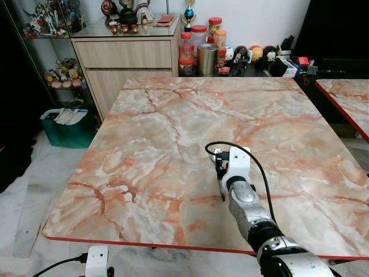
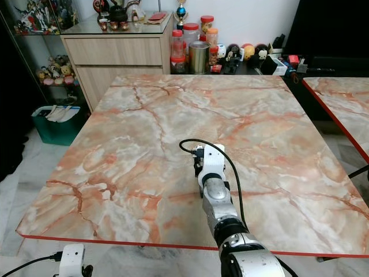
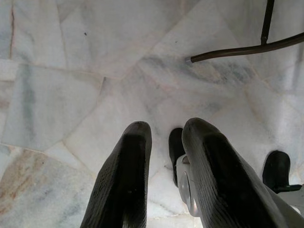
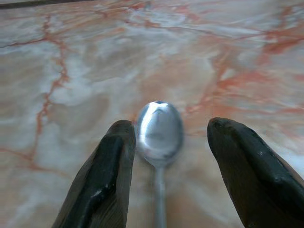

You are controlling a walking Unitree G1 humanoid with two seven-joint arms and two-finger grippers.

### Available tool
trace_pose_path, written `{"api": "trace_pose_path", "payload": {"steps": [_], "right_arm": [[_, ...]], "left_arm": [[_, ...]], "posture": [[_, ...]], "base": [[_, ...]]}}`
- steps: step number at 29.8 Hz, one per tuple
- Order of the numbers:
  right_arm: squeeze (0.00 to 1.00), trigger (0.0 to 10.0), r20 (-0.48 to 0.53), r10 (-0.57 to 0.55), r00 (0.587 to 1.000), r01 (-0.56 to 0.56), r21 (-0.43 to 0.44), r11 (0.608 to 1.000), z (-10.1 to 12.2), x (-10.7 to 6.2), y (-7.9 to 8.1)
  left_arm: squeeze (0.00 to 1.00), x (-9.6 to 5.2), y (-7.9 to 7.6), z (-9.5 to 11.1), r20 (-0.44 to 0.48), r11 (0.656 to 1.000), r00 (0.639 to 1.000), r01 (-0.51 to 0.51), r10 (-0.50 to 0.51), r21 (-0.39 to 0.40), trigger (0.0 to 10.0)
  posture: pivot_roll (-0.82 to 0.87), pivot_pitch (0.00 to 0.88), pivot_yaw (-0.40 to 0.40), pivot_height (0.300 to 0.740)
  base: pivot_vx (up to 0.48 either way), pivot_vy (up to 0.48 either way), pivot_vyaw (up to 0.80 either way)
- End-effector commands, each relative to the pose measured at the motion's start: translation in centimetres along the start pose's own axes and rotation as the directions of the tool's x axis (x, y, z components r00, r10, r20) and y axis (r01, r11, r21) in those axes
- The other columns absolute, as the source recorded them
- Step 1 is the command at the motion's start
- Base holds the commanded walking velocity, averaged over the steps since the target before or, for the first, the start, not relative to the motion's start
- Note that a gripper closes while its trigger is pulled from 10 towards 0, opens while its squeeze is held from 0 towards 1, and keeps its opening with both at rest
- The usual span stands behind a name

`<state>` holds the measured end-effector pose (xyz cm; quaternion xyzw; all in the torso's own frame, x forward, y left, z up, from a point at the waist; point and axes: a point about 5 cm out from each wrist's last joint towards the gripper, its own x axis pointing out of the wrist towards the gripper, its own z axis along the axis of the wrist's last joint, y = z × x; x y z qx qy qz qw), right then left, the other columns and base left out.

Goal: Setting the table

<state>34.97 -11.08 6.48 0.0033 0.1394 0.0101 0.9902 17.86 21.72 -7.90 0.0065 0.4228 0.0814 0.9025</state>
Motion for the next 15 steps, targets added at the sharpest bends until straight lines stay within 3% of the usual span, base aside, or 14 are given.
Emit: {"api": "trace_pose_path", "payload": {"steps": [1, 15], "right_arm": [[0.00, 10.0, -0.015, 0.020, 1.000, -0.020, 0.000, 1.000, 0.39, 0.23, 0.48], [0.00, 10.0, -0.069, 0.053, 0.996, -0.053, 0.010, 0.999, 0.23, 0.39, 1.27]], "left_arm": [[0.00, 0.04, 0.09, 0.06, -0.006, 1.000, 1.000, -0.004, 0.004, 0.001, 10.0], [0.00, 0.01, -0.06, -0.08, -0.009, 1.000, 1.000, -0.003, 0.003, -0.007, 10.0]], "posture": [[0.02, 0.000, 0.014, 0.740], [0.03, 0.000, 0.003, 0.740]], "base": [[0.000, 0.000, 0.00], [0.000, 0.000, 0.00]]}}
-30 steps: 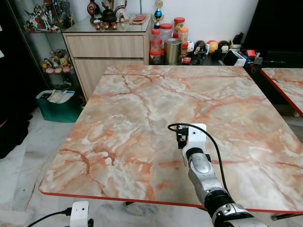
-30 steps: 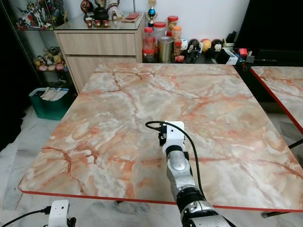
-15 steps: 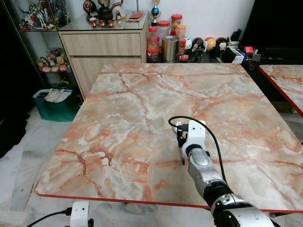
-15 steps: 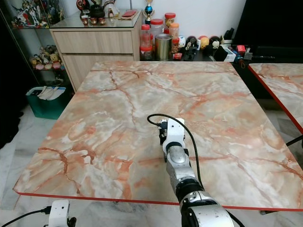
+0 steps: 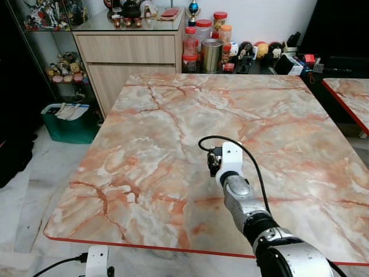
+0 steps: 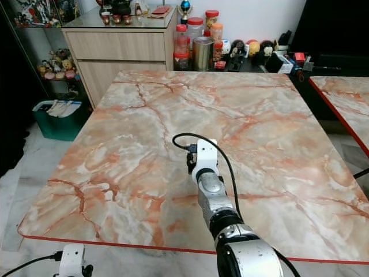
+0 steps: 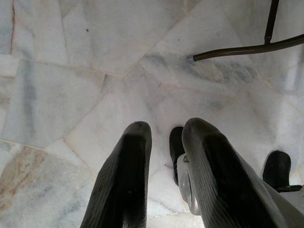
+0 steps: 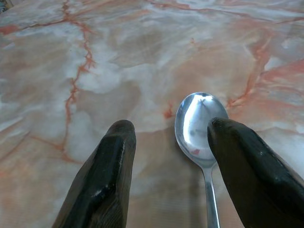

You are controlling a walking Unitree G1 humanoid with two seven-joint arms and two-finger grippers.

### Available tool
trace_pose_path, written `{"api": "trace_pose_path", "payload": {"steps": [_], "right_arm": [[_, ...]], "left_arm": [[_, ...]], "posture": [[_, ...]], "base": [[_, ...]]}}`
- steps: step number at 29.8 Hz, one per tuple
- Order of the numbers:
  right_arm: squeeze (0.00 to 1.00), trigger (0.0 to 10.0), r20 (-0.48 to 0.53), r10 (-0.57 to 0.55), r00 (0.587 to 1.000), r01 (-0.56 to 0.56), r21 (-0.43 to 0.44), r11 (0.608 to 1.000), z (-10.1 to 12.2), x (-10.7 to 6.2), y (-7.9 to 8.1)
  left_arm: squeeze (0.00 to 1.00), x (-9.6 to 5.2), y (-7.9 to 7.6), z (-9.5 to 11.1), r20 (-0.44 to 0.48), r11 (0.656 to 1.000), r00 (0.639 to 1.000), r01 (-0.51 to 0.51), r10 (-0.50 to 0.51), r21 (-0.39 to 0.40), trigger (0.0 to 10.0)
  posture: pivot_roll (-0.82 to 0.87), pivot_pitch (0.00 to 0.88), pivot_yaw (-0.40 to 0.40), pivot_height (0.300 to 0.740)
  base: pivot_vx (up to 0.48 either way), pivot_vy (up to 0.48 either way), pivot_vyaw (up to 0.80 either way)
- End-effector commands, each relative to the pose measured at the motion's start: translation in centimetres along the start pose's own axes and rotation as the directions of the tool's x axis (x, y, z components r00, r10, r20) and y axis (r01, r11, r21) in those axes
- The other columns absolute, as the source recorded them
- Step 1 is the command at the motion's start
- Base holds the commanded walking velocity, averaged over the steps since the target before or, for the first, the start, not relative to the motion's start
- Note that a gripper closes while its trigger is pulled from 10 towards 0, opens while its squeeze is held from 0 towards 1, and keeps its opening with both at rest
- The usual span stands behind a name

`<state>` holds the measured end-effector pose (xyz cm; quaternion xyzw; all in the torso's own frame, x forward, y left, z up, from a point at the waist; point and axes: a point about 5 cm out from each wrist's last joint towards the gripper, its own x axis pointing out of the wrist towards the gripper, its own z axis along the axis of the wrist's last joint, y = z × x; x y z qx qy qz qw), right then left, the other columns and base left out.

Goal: Setting the table

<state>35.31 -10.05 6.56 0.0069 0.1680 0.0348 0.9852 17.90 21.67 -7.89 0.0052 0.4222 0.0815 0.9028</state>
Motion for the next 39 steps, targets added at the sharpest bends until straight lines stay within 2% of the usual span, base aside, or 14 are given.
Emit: {"api": "trace_pose_path", "payload": {"steps": [1, 15, 16, 17, 20, 21, 22, 23, 39], "right_arm": [[0.00, 10.0, -0.014, 0.004, 1.000, -0.004, 0.008, 1.000, 0.0, 0.1, 0.3], [0.00, 10.0, -0.039, -0.031, 0.999, 0.032, 0.021, 0.999, -0.5, 0.0, 0.0], [0.98, 10.0, -0.039, -0.034, 0.999, 0.035, 0.025, 0.999, -0.5, 0.0, -0.1], [1.00, 10.0, -0.039, -0.038, 0.999, 0.039, 0.031, 0.999, -0.4, 0.0, -0.1], [0.99, 10.0, -0.023, -0.051, 0.998, 0.052, 0.040, 0.998, -0.1, 0.1, -0.2], [0.85, 10.0, -0.019, -0.054, 0.998, 0.054, 0.041, 0.998, 0.0, 0.1, -0.2], [0.85, 10.0, -0.017, -0.055, 0.998, 0.056, 0.040, 0.998, 0.0, 0.1, -0.2], [0.00, 10.0, -0.014, -0.060, 0.998, 0.061, 0.042, 0.997, 0.1, 0.1, -0.3], [0.00, 10.0, -0.082, -0.082, 0.993, 0.087, 0.058, 0.995, -1.3, -0.2, -0.1]], "left_arm": [[0.00, 0.0, 0.0, -0.1, -0.009, 1.000, 1.000, -0.005, 0.005, -0.006, 10.0], [0.00, -0.1, 0.0, -0.4, -0.018, 1.000, 1.000, 0.001, -0.001, -0.003, 10.0], [0.00, -0.1, 0.0, -0.4, -0.019, 1.000, 1.000, 0.000, 0.000, -0.002, 10.0], [0.00, -0.1, 0.0, -0.4, -0.018, 1.000, 1.000, -0.001, 0.001, -0.003, 10.0], [0.00, -0.1, 0.0, -0.4, -0.016, 1.000, 1.000, -0.001, 0.001, -0.003, 10.0], [0.00, -0.1, 0.0, -0.4, -0.016, 1.000, 1.000, -0.001, 0.001, -0.003, 10.0], [0.00, -0.1, 0.0, -0.4, -0.016, 1.000, 1.000, -0.001, 0.001, -0.003, 10.0], [0.00, -0.1, -0.1, -0.4, -0.016, 1.000, 1.000, 0.000, 0.000, -0.003, 10.0], [0.00, -0.2, -0.2, -0.8, -0.028, 1.000, 1.000, 0.010, -0.010, 0.005, 10.0]], "posture": [[0.02, 0.000, 0.004, 0.740], [0.03, 0.000, 0.004, 0.740], [0.03, 0.000, 0.000, 0.740], [0.03, 0.000, 0.000, 0.740], [0.03, 0.000, -0.004, 0.740], [0.03, 0.000, -0.004, 0.740], [0.03, 0.000, -0.004, 0.740], [0.03, 0.000, -0.005, 0.740], [0.03, 0.000, -0.008, 0.740]], "base": [[0.000, 0.000, 0.00], [0.000, 0.000, 0.00], [0.000, 0.000, 0.00], [0.000, 0.000, 0.00], [0.000, 0.000, 0.00], [0.000, 0.000, 0.00], [0.000, 0.000, 0.00], [0.000, 0.000, 0.00], [0.000, 0.000, 0.00]]}}
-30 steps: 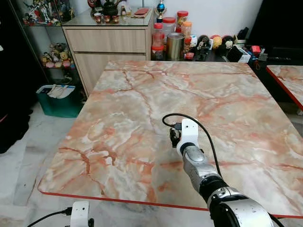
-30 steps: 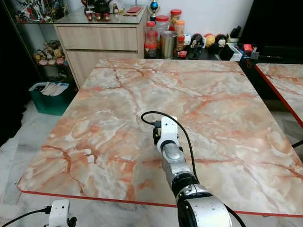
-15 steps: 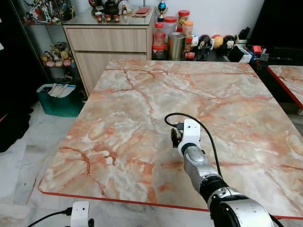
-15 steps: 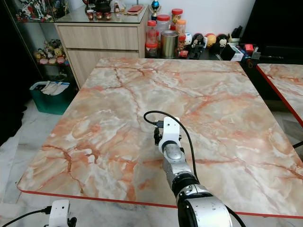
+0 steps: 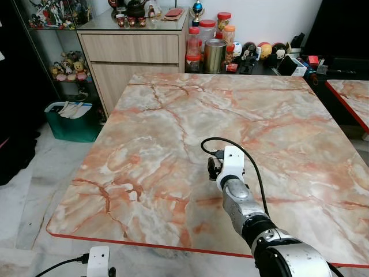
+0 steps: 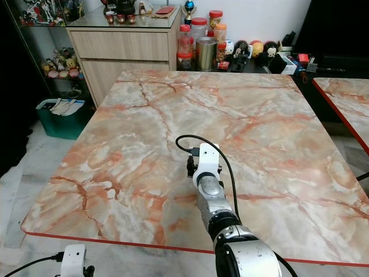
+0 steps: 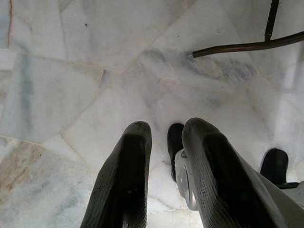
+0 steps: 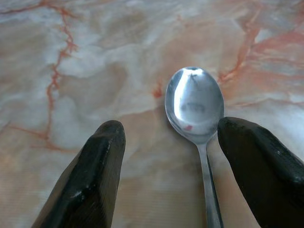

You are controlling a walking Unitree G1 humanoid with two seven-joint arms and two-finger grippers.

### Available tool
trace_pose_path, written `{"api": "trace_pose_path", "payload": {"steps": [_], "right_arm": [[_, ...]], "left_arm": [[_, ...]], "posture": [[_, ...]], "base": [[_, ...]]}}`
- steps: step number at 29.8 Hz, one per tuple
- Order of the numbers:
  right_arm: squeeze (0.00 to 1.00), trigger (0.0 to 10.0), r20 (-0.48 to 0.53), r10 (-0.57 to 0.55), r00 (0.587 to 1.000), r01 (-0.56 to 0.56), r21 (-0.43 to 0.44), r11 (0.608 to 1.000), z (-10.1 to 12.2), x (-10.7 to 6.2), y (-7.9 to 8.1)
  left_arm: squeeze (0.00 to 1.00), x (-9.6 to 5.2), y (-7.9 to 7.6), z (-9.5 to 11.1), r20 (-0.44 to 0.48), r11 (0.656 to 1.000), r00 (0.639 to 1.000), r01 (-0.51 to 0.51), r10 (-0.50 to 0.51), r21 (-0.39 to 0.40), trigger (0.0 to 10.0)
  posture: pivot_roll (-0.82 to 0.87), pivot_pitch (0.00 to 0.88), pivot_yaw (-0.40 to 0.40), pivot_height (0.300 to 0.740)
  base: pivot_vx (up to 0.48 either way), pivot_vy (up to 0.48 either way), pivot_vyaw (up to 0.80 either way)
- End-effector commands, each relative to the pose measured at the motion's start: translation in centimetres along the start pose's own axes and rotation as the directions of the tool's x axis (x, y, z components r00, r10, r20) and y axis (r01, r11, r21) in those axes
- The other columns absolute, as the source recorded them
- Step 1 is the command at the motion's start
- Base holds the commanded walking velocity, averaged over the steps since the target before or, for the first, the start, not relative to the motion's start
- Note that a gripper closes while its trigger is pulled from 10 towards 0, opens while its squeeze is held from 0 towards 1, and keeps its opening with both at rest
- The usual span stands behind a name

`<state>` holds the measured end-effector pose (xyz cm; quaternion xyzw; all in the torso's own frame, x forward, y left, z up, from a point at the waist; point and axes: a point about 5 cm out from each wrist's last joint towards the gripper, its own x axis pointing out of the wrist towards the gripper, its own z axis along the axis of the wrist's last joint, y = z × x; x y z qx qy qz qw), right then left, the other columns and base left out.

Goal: Setting the table

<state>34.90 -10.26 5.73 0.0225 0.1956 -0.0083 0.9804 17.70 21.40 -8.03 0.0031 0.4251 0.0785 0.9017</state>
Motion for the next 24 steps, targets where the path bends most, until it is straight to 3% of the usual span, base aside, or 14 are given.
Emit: {"api": "trace_pose_path", "payload": {"steps": [1, 12, 17, 18, 24], "right_arm": [[0.00, 10.0, -0.025, -0.005, 1.000, 0.006, 0.013, 1.000, -0.4, 0.0, 0.1], [0.00, 10.0, -0.079, -0.054, 0.995, 0.055, 0.010, 0.998, -1.2, -0.1, -0.5], [0.00, 10.0, -0.122, -0.017, 0.992, 0.020, 0.024, 1.000, -1.9, -0.2, -0.3], [0.00, 0.0, -0.123, -0.015, 0.992, 0.019, 0.031, 0.999, -2.0, -0.3, -0.2], [0.00, 0.0, -0.137, -0.004, 0.991, 0.007, 0.019, 1.000, -2.2, -0.3, 0.0]], "left_arm": [[0.00, -0.1, 0.1, -0.5, -0.022, 1.000, 1.000, 0.003, -0.003, 0.006, 10.0], [0.00, -0.1, -0.1, -0.6, -0.028, 1.000, 1.000, 0.008, -0.008, 0.001, 10.0], [0.00, -0.1, -0.1, -0.7, -0.030, 1.000, 1.000, 0.008, -0.008, 0.000, 10.0], [0.00, -0.1, -0.1, -0.6, -0.030, 1.000, 1.000, 0.008, -0.008, -0.001, 10.0], [0.00, -0.1, -0.1, -0.6, -0.031, 1.000, 1.000, 0.008, -0.008, -0.008, 10.0]], "posture": [[0.03, 0.000, -0.008, 0.740], [0.04, 0.000, -0.013, 0.740], [0.04, 0.000, -0.013, 0.740], [0.04, 0.000, -0.012, 0.740], [0.03, 0.000, -0.008, 0.740]], "base": [[0.000, 0.000, 0.00], [0.000, 0.000, 0.00], [0.000, 0.000, 0.00], [0.000, 0.000, 0.00], [0.000, 0.000, 0.00]]}}
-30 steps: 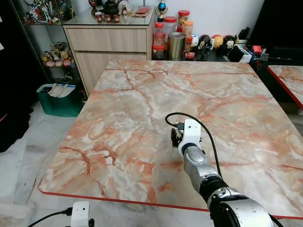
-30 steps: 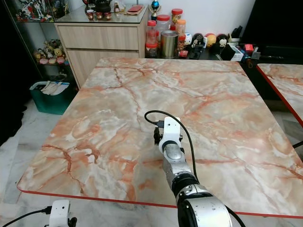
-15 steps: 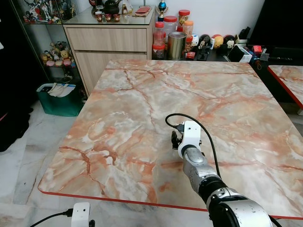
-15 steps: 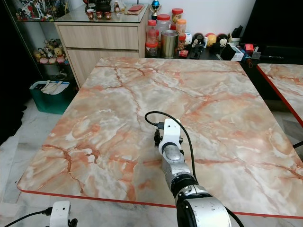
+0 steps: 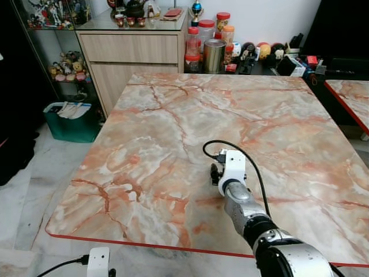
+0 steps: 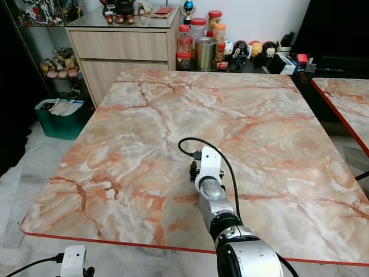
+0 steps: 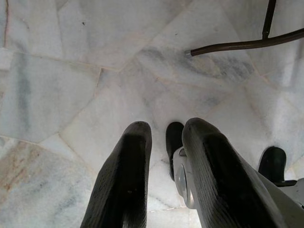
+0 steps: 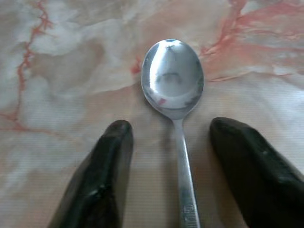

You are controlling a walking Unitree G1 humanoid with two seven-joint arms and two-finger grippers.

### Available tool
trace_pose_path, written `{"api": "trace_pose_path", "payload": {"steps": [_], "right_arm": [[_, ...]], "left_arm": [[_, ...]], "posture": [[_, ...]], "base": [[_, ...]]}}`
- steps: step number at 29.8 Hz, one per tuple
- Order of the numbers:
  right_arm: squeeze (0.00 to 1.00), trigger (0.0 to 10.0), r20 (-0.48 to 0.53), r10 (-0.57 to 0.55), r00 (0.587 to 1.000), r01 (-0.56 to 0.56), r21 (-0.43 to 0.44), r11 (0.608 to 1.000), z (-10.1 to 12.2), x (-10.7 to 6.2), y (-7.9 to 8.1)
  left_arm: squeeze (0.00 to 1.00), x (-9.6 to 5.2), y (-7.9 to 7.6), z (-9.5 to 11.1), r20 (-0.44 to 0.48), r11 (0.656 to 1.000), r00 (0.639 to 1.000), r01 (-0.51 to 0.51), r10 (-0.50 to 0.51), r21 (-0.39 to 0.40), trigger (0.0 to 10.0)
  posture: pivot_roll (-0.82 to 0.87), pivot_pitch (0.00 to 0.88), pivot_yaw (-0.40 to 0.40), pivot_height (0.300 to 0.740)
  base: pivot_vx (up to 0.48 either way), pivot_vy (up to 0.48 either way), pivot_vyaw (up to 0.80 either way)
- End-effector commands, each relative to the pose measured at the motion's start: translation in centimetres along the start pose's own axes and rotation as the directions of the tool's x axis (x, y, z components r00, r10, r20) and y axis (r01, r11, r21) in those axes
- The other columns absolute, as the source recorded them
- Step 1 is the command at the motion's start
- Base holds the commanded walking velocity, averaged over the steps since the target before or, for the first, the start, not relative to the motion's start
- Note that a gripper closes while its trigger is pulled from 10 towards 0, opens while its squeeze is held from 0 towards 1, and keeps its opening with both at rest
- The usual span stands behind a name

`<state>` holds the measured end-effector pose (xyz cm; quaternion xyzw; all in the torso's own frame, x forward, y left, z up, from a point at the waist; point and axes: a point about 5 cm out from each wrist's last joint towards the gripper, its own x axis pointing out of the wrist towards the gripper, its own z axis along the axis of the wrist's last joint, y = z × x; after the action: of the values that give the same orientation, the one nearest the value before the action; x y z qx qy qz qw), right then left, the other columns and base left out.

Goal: Setting the table

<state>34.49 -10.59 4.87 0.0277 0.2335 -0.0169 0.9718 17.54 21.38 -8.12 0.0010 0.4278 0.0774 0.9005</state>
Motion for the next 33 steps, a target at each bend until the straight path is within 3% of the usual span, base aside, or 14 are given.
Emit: {"api": "trace_pose_path", "payload": {"steps": [1, 33], "right_arm": [[0.00, 0.0, -0.061, 0.013, 0.998, -0.013, 0.007, 1.000, -1.23, -0.18, 0.34], [0.00, 0.0, -0.057, 0.057, 0.997, -0.057, 0.002, 0.998, -1.05, -0.16, 0.61]], "left_arm": [[0.00, -0.04, -0.05, -0.36, -0.024, 1.000, 1.000, 0.004, -0.004, -0.006, 10.0], [0.00, -0.02, -0.31, -0.47, -0.036, 1.000, 0.999, 0.011, -0.011, -0.011, 10.0]], "posture": [[0.03, 0.000, -0.008, 0.740], [0.03, 0.000, -0.010, 0.740]], "base": [[0.000, 0.000, 0.00], [0.000, 0.000, 0.00]]}}
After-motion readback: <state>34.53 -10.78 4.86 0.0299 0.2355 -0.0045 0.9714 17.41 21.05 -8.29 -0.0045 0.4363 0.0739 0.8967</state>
